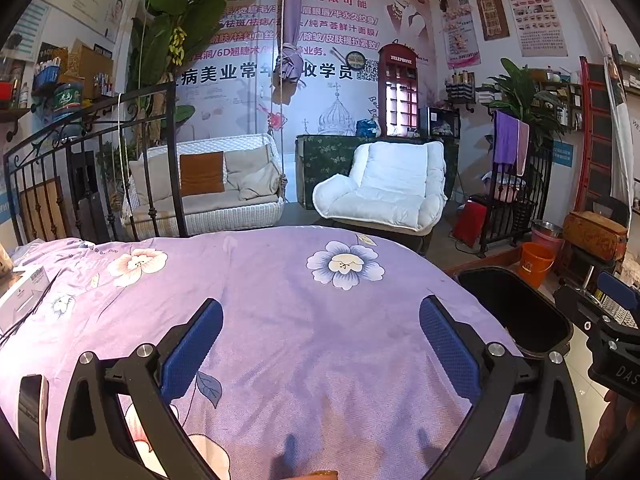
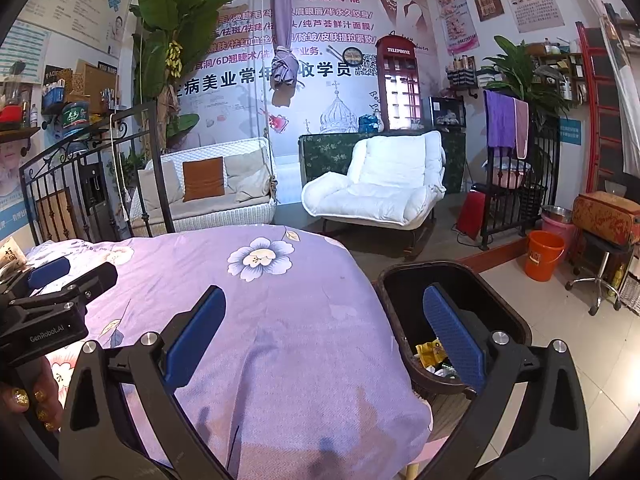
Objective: Collect trash
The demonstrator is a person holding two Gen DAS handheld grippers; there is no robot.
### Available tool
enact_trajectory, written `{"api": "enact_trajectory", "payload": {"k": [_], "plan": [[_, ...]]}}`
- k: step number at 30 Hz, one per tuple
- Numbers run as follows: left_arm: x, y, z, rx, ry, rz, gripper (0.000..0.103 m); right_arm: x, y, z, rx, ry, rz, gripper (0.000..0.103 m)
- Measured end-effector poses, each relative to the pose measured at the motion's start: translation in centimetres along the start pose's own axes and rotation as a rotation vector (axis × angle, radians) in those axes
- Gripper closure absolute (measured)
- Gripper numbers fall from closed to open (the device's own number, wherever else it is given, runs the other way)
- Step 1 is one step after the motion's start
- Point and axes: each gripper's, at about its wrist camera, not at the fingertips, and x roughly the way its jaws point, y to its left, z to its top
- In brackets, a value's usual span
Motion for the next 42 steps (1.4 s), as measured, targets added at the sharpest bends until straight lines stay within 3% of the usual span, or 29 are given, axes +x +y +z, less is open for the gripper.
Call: {"api": "enact_trajectory", "payload": {"k": [42], "plan": [[0.28,-0.31,-0.72,-0.001,0.014,-0.018,0.005,0.23,-0.39,-0.33,0.006,0.010,-0.005,0.005]]}}
